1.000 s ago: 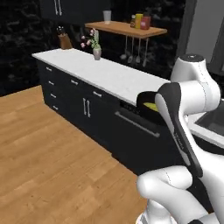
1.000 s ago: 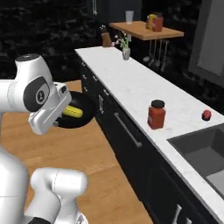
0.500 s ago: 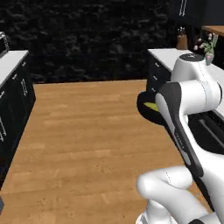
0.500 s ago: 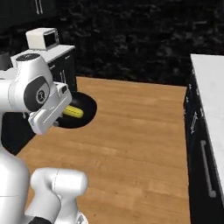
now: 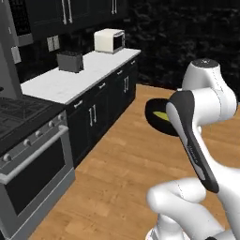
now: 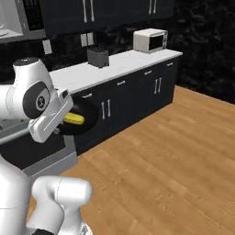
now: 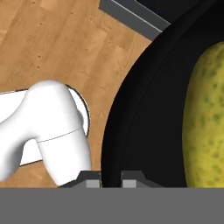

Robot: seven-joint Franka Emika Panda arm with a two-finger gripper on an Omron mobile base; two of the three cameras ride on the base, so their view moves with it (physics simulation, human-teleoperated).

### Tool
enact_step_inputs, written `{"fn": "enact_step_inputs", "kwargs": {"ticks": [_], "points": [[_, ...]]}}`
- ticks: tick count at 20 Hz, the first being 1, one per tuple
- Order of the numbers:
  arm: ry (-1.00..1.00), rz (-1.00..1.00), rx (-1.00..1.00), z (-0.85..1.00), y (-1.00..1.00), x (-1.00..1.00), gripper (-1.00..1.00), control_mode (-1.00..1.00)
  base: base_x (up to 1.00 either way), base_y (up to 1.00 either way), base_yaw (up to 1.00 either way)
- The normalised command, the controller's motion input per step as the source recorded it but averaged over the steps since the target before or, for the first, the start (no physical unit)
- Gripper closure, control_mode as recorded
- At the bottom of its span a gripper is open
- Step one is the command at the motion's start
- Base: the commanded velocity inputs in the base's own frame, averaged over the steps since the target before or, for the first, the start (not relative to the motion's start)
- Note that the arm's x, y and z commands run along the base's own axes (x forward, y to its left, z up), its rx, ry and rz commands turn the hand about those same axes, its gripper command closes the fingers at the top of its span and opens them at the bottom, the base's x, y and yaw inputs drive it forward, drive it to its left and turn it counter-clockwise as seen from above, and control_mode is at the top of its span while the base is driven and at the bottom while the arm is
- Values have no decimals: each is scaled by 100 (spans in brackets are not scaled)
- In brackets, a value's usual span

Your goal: Pick the cucumber from the sink and place it in the bowl. Then pick the bowl and place it in the microwave. Then close the microwave door and press the start button.

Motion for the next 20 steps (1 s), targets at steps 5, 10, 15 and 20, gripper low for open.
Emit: {"fn": "enact_step_inputs", "kwargs": {"ticks": [5,10,15,20], "points": [[0,0,0,0,0,0,100,100,99,-39,61],[0,0,0,0,0,0,100,100,94,-5,67],[0,0,0,0,0,0,100,100,100,-4,63],[0,0,0,0,0,0,100,100,89,-3,41]]}}
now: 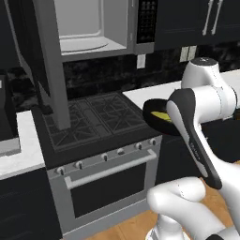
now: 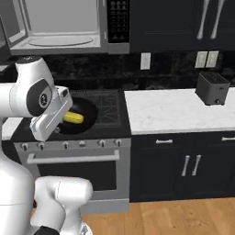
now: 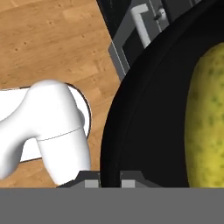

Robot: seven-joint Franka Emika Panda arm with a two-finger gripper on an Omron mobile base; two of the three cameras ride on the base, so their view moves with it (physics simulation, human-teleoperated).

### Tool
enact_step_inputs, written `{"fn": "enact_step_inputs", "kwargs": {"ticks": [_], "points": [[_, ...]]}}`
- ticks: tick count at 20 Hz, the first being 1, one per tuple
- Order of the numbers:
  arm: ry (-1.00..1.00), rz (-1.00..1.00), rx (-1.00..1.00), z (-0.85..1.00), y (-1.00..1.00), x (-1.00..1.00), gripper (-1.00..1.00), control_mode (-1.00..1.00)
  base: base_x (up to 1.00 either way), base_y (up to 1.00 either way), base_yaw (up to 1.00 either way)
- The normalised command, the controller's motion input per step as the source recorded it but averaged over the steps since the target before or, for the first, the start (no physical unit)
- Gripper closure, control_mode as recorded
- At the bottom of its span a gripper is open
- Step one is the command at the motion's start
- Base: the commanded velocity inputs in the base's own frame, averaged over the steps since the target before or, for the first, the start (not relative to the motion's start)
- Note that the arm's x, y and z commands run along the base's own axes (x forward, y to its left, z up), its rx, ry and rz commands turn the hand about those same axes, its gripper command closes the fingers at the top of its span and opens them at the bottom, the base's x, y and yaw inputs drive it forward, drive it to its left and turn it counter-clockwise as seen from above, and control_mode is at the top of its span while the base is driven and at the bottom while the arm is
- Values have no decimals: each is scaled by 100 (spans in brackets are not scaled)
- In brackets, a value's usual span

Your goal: Pick the cucumber from the sink and place it in the bowl. Then pick the bowl and place it in the microwave. Then close the microwave door and press the start button.

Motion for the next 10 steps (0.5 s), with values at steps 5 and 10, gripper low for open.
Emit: {"fn": "enact_step_inputs", "kwargs": {"ticks": [5,10], "points": [[0,0,0,0,0,0,100,100,51,7,3],[0,0,0,0,0,0,100,100,24,16,-3]]}}
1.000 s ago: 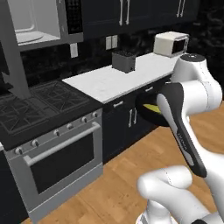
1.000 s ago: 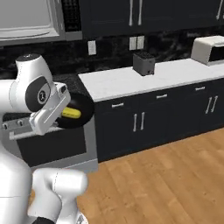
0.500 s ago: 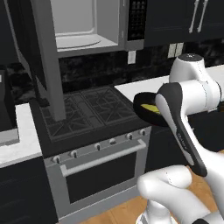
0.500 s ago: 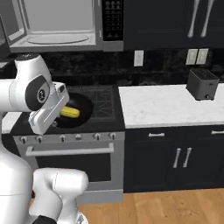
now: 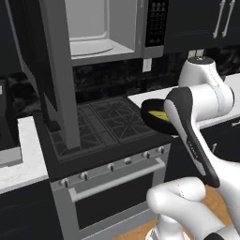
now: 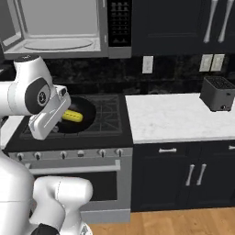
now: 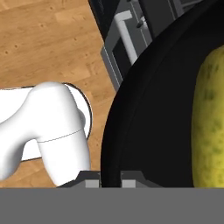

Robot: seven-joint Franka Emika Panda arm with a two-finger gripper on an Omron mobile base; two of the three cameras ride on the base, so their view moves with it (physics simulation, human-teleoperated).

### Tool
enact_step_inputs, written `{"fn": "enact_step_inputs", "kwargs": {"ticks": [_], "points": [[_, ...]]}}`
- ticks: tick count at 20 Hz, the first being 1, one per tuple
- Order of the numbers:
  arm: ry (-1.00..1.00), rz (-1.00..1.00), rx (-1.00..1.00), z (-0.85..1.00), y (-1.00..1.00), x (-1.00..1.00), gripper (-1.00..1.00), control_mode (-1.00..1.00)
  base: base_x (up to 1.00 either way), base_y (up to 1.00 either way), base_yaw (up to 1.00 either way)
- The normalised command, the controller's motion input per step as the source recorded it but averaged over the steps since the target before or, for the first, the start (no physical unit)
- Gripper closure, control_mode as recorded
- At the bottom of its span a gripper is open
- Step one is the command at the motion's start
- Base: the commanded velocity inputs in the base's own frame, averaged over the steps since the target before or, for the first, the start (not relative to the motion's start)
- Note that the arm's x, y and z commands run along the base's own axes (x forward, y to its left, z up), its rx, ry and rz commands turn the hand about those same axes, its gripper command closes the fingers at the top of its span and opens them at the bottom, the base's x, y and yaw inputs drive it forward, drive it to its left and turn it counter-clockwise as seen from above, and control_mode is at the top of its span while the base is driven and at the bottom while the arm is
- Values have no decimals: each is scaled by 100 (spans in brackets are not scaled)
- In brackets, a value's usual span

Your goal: Pick the cucumber from the sink and place it in the bowl. Then pick the bowl and place it in the microwave. Then close the microwave door and press the start button.

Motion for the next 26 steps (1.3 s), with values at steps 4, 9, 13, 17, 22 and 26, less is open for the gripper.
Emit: {"fn": "enact_step_inputs", "kwargs": {"ticks": [4,9,13,17,22,26], "points": [[0,0,0,0,0,0,100,100,21,7,11],[0,0,0,0,0,0,100,100,16,-1,32],[0,0,0,0,0,0,100,100,13,-8,34],[0,0,0,0,0,0,100,100,44,-5,16],[0,0,0,0,0,0,100,100,71,0,-2],[0,0,0,0,0,0,100,100,9,0,-3]]}}
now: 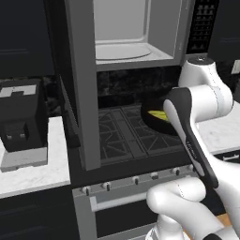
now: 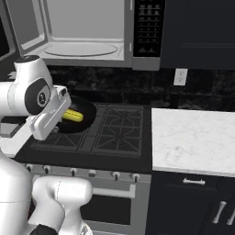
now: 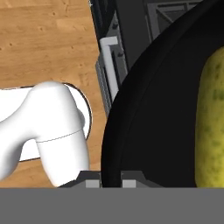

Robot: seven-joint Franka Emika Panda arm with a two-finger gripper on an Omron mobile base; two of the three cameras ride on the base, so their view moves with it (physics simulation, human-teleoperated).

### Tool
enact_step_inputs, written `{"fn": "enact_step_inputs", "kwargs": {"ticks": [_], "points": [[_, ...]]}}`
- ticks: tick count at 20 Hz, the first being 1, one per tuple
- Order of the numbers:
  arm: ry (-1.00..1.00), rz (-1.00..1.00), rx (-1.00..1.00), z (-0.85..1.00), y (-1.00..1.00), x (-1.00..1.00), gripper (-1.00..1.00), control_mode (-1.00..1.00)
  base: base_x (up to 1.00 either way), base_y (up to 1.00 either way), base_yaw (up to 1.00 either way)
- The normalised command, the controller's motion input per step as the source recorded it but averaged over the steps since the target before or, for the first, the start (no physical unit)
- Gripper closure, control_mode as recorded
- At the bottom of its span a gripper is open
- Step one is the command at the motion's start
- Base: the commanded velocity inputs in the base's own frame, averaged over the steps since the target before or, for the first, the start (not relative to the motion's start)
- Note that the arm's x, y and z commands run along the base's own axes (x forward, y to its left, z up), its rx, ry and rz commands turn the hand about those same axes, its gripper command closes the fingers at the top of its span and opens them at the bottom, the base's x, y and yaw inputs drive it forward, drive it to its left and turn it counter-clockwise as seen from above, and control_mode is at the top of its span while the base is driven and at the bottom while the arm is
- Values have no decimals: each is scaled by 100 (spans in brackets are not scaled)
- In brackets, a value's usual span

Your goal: Pick the cucumber from the sink and place it in the bowl. Then pick the bowl and place it in the microwave. Then close the microwave door and press the start button.

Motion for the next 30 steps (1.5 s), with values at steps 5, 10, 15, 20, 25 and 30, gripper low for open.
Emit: {"fn": "enact_step_inputs", "kwargs": {"ticks": [5,10,15,20,25,30], "points": [[-1,0,3,1,0,0,100,-100,0,0,-2],[-16,0,4,70,7,-1,100,-100,0,0,0],[-22,1,0,100,28,40,100,-100,0,0,0],[-17,0,0,85,4,95,100,-100,0,0,0],[-9,0,0,48,4,100,100,-100,0,0,0],[-1,0,0,1,19,100,100,-100,0,0,0]]}}
